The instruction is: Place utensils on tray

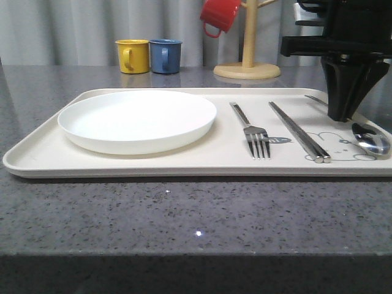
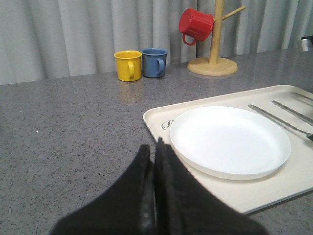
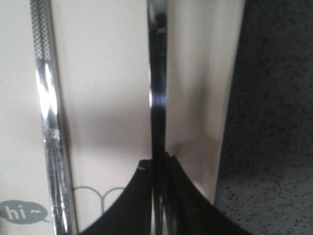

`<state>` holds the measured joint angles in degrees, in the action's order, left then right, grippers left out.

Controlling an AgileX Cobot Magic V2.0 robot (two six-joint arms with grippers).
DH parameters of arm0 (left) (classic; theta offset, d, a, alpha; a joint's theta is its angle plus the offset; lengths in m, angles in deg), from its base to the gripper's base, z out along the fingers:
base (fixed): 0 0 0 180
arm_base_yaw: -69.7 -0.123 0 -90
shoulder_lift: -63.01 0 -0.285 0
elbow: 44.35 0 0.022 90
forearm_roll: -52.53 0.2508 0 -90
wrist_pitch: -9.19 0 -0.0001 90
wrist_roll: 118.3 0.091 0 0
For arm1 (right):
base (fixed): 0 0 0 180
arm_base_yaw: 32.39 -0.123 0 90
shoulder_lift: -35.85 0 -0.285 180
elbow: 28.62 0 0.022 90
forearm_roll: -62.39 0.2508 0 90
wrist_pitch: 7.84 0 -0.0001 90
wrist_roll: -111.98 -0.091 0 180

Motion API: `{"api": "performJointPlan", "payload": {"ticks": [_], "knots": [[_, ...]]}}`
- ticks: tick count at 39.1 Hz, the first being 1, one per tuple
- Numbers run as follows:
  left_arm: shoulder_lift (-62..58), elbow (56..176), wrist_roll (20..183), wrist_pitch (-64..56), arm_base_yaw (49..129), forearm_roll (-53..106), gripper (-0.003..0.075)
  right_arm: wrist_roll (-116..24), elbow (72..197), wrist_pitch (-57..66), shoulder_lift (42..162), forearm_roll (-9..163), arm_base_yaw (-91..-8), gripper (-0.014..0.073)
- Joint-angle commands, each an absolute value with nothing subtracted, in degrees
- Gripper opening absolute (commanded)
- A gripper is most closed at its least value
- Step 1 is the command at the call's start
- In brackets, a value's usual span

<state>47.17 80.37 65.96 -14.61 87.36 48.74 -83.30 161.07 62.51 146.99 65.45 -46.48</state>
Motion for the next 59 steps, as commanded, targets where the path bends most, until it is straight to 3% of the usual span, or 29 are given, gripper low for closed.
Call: {"api": "performJointPlan", "payload": {"ticks": [1,15,27,35,43,46,50,57,59], "knots": [[46.6,81.9,65.5,-10.0,87.4,48.2,-0.0018,-84.1,162.3,66.0,144.4,64.3,-46.3,-0.0058],[46.6,81.9,65.5,-10.0,87.4,48.2,-0.0018,-84.1,162.3,66.4,144.4,64.9,-46.3,-0.0041],[46.6,81.9,65.5,-10.0,87.4,48.2,-0.0018,-84.1,162.3,67.8,145.4,65.0,-46.3,0.0167],[46.6,81.9,65.5,-10.0,87.4,48.2,-0.0018,-84.1,163.2,68.3,145.0,65.0,-46.3,0.0372],[46.6,81.9,65.5,-10.0,87.4,48.2,-0.0018,-82.7,169.2,68.8,141.3,64.9,-46.3,0.0402],[46.6,81.9,65.5,-10.0,87.4,48.2,-0.0018,-81.7,170.7,68.8,138.8,64.9,-46.3,0.0391],[46.6,81.9,65.5,-10.0,87.4,48.2,-0.0018,-79.4,170.9,68.8,134.8,64.6,-46.3,0.0297],[46.6,81.9,65.5,-10.0,87.4,48.2,-0.0018,-74.5,169.3,67.8,126.4,64.5,-46.3,-0.0021],[46.6,81.9,65.5,-10.0,87.4,48.2,-0.0018,-73.8,167.1,65.0,123.3,64.5,-46.3,-0.0076]]}}
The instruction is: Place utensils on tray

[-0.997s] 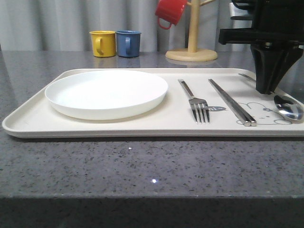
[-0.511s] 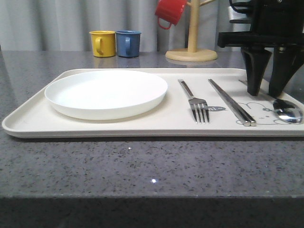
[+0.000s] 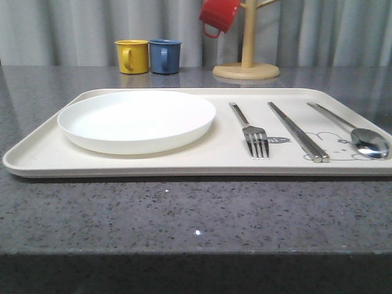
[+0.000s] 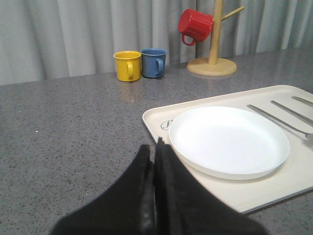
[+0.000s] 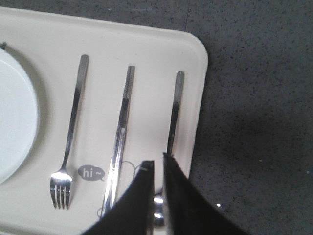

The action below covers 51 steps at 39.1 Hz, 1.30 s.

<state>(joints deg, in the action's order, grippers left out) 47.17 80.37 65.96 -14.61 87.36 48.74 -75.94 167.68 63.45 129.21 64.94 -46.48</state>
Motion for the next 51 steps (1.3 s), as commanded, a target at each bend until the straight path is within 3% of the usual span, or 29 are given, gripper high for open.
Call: {"api": "performJointPlan", "payload": {"ticks": [1,6,13,24,36,51], "knots": [[46.6,81.9,65.5,-10.0,87.4,48.2,-0.0018,-73.2,165.6,63.5,122.0,64.5,-46.3,-0.0069],[46.6,81.9,65.5,-10.0,87.4,48.2,-0.0018,-70.1,155.8,51.6,112.4,64.3,-46.3,-0.0069],[46.6,81.9,65.5,-10.0,87.4,48.2,-0.0018,-65.4,133.0,33.4,94.3,64.3,-46.3,-0.0069],[46.6,81.9,65.5,-10.0,87.4,48.2,-0.0018,-65.4,102.6,15.8,64.4,64.1,-46.3,-0.0069],[46.6,81.9,65.5,-10.0,87.4,48.2,-0.0018,-65.4,95.2,15.5,45.9,64.1,-46.3,-0.0069],[46.6,81.9,65.5,-10.0,87.4,48.2,-0.0018,-65.4,95.2,15.5,44.7,64.1,-46.3,-0.0069]]}}
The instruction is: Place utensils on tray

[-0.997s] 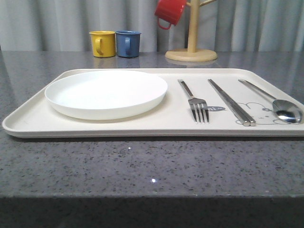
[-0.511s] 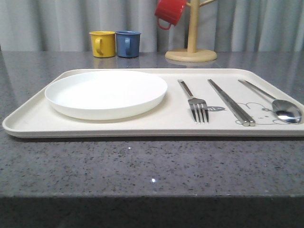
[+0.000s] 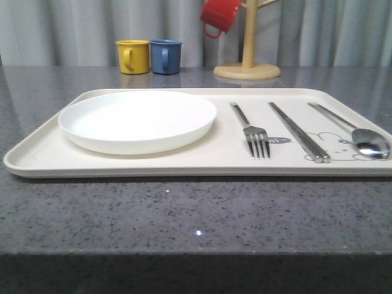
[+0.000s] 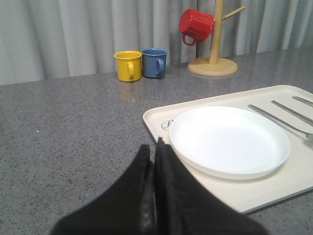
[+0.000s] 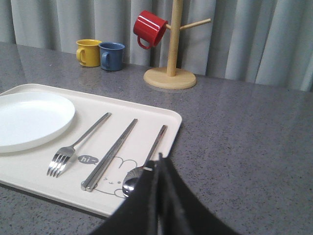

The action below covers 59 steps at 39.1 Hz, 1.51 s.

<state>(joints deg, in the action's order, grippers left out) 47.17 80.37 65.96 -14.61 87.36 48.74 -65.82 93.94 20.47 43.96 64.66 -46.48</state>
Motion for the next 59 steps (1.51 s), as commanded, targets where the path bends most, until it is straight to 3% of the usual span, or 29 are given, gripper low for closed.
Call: {"api": "performJointPlan", "payload": {"ticks": [1,25,41,46,59], "knots": [[46.6,81.9,65.5,-10.0,87.4,48.2,-0.0018,-65.4,95.2,15.5,44.7,64.1,-46.3,-0.0069],[46.9,81.0,65.5,-8.7,87.1,50.0,-0.0018,-65.4,95.2,15.5,44.7,64.1,-46.3,-0.0069],[56.7,62.9,65.5,5.4,70.0,52.5,-0.0018,-65.4,95.2,15.5,44.7,64.1,-46.3,-0.0069],[56.8,58.1,65.5,9.8,68.4,52.5,-0.0018,-65.4,95.2,15.5,44.7,64.1,-46.3,-0.0069],[56.8,58.0,65.5,7.5,68.4,52.5,-0.0018,-65.4,95.2,15.5,44.7,64.1,-46.3,-0.0069]]}}
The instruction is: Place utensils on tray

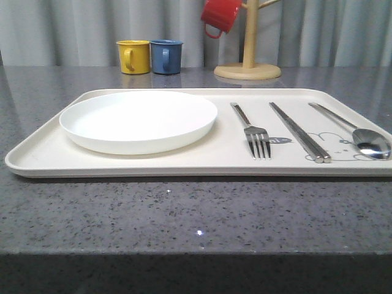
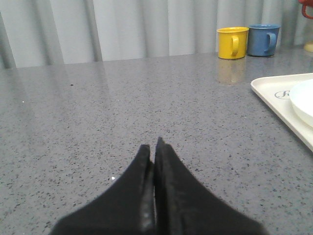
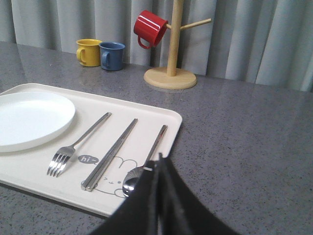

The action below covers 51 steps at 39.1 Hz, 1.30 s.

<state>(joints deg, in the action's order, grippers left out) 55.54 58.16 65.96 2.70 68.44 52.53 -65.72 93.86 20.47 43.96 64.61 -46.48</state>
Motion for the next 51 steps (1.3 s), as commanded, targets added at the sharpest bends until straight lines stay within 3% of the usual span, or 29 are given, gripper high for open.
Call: {"api": "performJointPlan", "payload": {"ticks": [1,29,38,43,51], "knots": [[56.8,58.0,65.5,7.5,68.4,52.5,-0.0018,-65.4,95.2,15.5,44.7,64.1,-46.3,-0.0069],[56.8,58.0,65.5,7.5,68.4,52.5,-0.0018,-65.4,92.6,12.7,44.2,61.1,-46.0,-0.0069],[56.8,58.0,65.5,7.5,68.4,52.5,-0.0018,-65.4,77.6,-0.8,42.2,63.5,-35.7,-0.0069],[56.8,58.0,65.5,7.6,68.4,52.5,-0.0018,-65.4,72.7,-1.7,42.1,65.2,-30.7,-0.0069],[56.8,58.0,65.5,7.6,68.4,52.5,-0.0018,-65.4,72.7,0.6,42.1,65.2,-30.5,-0.0069]]}}
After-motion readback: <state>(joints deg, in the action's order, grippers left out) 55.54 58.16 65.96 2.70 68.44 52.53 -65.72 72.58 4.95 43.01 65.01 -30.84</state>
